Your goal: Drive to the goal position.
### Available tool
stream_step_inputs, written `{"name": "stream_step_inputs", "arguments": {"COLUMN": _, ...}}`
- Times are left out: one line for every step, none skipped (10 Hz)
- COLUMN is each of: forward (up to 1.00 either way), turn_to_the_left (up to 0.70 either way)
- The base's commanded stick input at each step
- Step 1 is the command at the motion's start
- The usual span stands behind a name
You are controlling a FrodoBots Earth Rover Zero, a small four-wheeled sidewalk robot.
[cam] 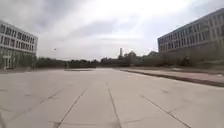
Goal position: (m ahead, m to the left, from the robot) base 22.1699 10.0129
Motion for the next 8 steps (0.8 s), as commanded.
{"name": "stream_step_inputs", "arguments": {"forward": 0.7, "turn_to_the_left": 0.0}}
{"name": "stream_step_inputs", "arguments": {"forward": 0.7, "turn_to_the_left": 0.0}}
{"name": "stream_step_inputs", "arguments": {"forward": 0.7, "turn_to_the_left": 0.0}}
{"name": "stream_step_inputs", "arguments": {"forward": 0.7, "turn_to_the_left": 0.0}}
{"name": "stream_step_inputs", "arguments": {"forward": 0.7, "turn_to_the_left": 0.0}}
{"name": "stream_step_inputs", "arguments": {"forward": 0.7, "turn_to_the_left": 0.0}}
{"name": "stream_step_inputs", "arguments": {"forward": 0.7, "turn_to_the_left": 0.0}}
{"name": "stream_step_inputs", "arguments": {"forward": 0.7, "turn_to_the_left": 0.0}}
